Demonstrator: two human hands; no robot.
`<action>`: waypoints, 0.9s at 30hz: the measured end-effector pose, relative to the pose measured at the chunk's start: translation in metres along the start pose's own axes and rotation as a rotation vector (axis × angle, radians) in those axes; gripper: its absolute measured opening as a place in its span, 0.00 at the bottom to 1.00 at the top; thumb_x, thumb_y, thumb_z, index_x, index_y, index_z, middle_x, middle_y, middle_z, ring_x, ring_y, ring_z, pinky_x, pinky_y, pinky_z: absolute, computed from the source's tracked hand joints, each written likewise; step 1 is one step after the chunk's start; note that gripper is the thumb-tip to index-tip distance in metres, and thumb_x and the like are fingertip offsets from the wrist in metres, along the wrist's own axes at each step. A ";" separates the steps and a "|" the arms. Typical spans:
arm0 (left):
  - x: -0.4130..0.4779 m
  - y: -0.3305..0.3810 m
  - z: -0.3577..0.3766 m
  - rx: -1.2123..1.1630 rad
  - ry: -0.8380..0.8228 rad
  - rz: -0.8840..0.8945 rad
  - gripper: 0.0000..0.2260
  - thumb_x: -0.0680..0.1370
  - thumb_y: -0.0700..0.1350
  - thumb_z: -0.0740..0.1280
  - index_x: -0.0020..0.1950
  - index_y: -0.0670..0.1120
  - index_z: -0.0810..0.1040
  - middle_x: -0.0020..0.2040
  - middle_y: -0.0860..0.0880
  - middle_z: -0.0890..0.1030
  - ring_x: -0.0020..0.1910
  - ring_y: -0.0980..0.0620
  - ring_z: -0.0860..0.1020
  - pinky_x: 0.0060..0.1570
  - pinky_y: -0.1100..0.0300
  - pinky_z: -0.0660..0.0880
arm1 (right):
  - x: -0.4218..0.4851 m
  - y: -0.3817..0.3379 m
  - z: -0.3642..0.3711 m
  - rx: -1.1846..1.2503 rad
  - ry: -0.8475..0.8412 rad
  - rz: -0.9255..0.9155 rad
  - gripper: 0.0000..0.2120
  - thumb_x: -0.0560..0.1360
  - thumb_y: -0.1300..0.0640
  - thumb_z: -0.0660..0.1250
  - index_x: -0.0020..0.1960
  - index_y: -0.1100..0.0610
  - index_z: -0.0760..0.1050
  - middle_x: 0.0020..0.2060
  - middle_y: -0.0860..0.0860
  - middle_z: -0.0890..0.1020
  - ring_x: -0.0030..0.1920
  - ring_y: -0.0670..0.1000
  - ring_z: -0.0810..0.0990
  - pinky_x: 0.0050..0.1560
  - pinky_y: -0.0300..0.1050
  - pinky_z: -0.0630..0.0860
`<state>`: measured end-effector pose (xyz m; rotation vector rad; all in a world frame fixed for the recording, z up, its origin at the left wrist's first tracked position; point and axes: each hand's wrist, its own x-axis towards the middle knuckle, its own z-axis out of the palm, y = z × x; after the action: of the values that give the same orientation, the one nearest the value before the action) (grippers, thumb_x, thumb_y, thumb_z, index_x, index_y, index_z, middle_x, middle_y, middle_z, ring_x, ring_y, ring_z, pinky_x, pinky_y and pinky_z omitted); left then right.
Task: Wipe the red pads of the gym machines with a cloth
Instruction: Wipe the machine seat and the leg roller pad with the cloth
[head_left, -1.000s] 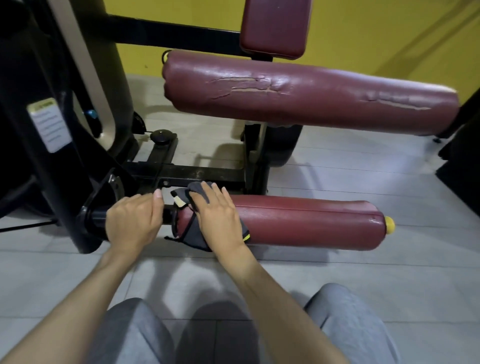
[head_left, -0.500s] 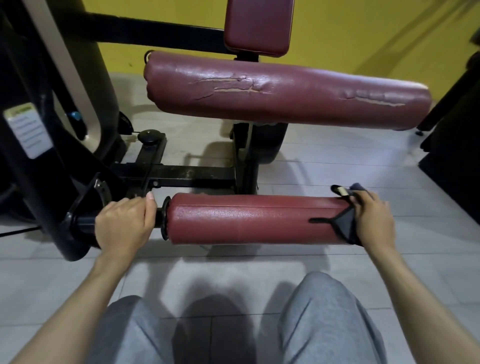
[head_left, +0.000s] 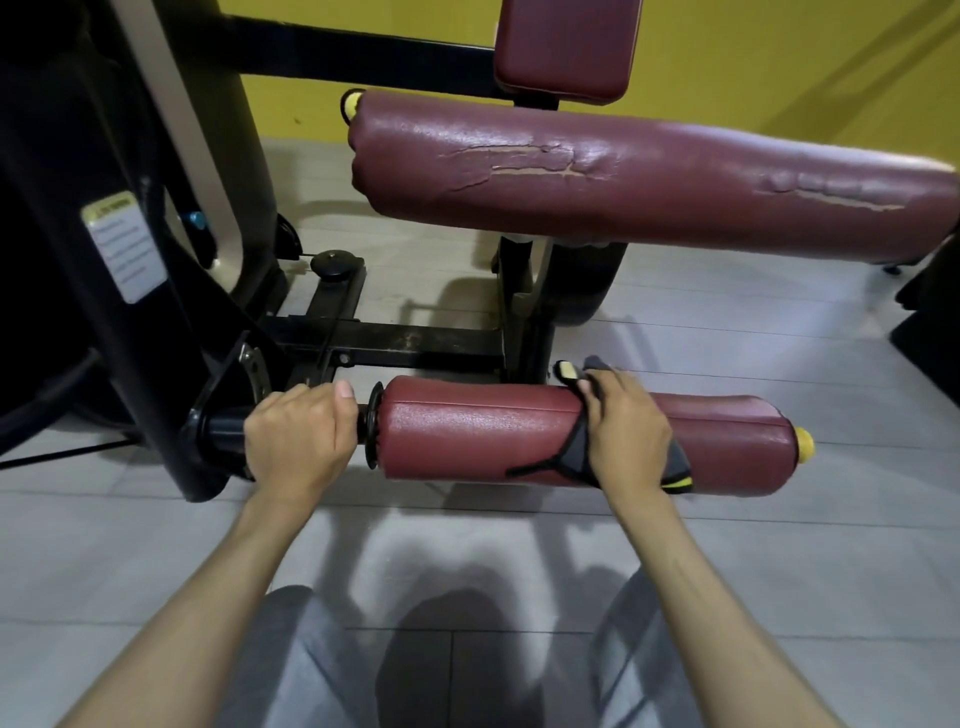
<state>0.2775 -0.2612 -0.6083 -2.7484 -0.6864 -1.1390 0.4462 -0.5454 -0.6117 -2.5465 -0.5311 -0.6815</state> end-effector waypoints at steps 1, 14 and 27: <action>-0.001 -0.001 0.001 -0.013 -0.001 -0.002 0.29 0.85 0.48 0.48 0.31 0.42 0.79 0.26 0.44 0.75 0.29 0.41 0.77 0.33 0.53 0.70 | -0.003 -0.020 0.007 0.010 -0.005 -0.042 0.10 0.81 0.52 0.67 0.58 0.56 0.82 0.55 0.52 0.84 0.52 0.57 0.83 0.48 0.50 0.79; -0.003 -0.006 -0.005 -0.166 -0.044 -0.127 0.28 0.84 0.53 0.44 0.30 0.43 0.69 0.25 0.48 0.69 0.24 0.44 0.69 0.27 0.57 0.60 | -0.079 -0.121 0.042 0.518 -0.167 -0.480 0.09 0.82 0.60 0.66 0.59 0.58 0.81 0.70 0.50 0.78 0.77 0.53 0.68 0.78 0.54 0.65; 0.001 -0.011 -0.060 -0.279 -0.440 0.151 0.15 0.83 0.51 0.57 0.37 0.51 0.67 0.33 0.55 0.67 0.35 0.50 0.73 0.52 0.52 0.77 | -0.061 -0.103 -0.068 0.703 -0.457 -0.147 0.13 0.86 0.50 0.60 0.63 0.50 0.80 0.66 0.40 0.79 0.72 0.38 0.70 0.69 0.38 0.70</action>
<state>0.2342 -0.2656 -0.5661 -3.2637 -0.3615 -0.6436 0.3242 -0.5093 -0.5593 -1.9827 -0.9233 0.0722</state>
